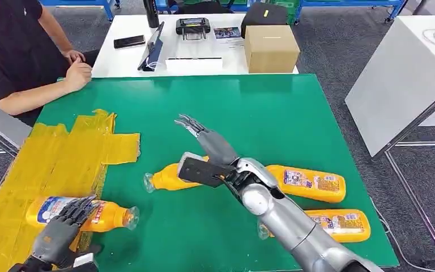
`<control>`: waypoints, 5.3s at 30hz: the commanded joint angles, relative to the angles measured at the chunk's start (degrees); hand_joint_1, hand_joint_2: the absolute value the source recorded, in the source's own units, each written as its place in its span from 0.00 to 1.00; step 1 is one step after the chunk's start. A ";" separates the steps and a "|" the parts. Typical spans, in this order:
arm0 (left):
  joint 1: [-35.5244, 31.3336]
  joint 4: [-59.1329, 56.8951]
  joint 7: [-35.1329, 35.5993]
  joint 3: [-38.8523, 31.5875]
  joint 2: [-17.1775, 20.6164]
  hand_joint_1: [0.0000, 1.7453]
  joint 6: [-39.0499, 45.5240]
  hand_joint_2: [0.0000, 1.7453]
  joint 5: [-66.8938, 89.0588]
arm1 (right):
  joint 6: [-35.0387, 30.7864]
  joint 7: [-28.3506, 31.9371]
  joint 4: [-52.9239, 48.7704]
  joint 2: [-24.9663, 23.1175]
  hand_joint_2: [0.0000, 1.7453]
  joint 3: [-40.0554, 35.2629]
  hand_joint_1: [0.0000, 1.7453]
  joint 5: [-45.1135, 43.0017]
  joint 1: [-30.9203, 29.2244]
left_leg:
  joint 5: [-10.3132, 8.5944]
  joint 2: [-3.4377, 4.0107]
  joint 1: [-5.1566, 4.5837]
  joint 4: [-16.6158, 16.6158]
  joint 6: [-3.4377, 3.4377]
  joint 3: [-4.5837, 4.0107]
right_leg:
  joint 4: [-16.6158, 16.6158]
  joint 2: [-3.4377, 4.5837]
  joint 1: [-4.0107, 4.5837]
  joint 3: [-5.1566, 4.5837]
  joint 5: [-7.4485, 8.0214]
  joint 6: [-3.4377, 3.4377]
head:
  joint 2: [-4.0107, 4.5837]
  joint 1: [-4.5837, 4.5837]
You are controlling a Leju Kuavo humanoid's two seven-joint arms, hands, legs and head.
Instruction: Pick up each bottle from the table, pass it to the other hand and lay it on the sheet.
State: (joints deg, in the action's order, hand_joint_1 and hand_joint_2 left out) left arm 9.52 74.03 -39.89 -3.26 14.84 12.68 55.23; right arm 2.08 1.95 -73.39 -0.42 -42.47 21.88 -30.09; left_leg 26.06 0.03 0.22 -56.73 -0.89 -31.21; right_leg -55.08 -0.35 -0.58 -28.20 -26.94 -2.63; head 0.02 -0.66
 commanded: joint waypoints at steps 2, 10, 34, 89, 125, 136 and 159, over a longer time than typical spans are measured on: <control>0.67 4.26 -0.11 3.45 -1.27 0.00 2.49 0.00 -12.38 | 0.06 -0.17 5.26 -0.80 1.00 -1.42 0.00 0.54 -2.67 | -0.02 0.06 0.04 -0.03 0.02 -0.08 | -0.01 0.08 0.05 -0.10 0.05 0.06 | 0.00 0.00; -0.97 9.81 -0.11 3.22 -2.10 0.00 -0.72 0.00 -28.83 | 0.18 -2.19 6.54 -0.83 1.00 -2.13 0.00 2.99 -2.88 | 0.00 0.00 0.06 -0.05 0.01 -0.11 | 0.00 0.00 0.06 -0.09 0.01 0.05 | 0.00 0.00; -11.92 12.60 -0.11 -9.65 -18.75 0.00 -31.84 0.00 -44.82 | 10.23 -5.44 39.00 -3.69 1.00 -12.34 0.00 11.08 -18.42 | -0.07 0.02 -0.02 -0.07 -0.02 -0.18 | -0.05 0.02 -0.01 -0.18 0.04 -0.01 | 0.00 0.00; -12.90 9.28 -0.11 -11.71 -20.63 0.00 -33.85 0.00 -46.21 | -3.29 -6.63 48.94 -10.61 1.00 -10.60 1.00 8.58 -11.78 | -0.14 0.45 0.06 0.06 0.02 0.59 | 0.07 0.31 0.09 -0.04 0.25 0.24 | 0.00 -0.02; -3.27 19.53 20.52 -6.03 -25.93 0.00 -43.72 1.00 -72.50 | -11.51 4.51 -3.72 -9.06 1.00 6.15 1.00 6.94 14.92 | -0.13 0.33 0.07 -0.04 0.08 -0.55 | -0.06 0.18 0.14 -0.71 0.25 0.36 | 0.00 0.00; -2.50 20.93 21.69 -2.44 -25.40 0.00 -45.46 1.00 -76.56 | -9.56 3.35 0.86 -8.99 1.00 3.50 1.00 8.09 14.08 | -0.14 0.34 0.07 0.00 0.08 -0.51 | -0.03 0.19 0.14 -0.67 0.27 0.36 | 0.00 -0.02; -1.72 21.92 22.11 0.95 -24.99 0.00 -42.86 1.00 -76.86 | -7.28 3.73 16.28 -14.26 1.00 -12.30 1.00 16.42 14.02 | -0.16 0.33 0.10 0.04 0.09 -0.52 | -0.02 0.17 0.16 -0.69 0.24 0.39 | 0.00 0.00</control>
State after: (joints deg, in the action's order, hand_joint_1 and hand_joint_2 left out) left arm 9.60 96.63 -18.21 -4.07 -10.97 -30.42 -21.86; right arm -5.75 5.16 -62.99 -14.53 -50.03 37.55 -14.77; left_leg 25.91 0.41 0.31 -56.74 -0.81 -31.77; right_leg -55.13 -0.15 -0.43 -28.94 -26.70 -2.26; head 0.02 -0.66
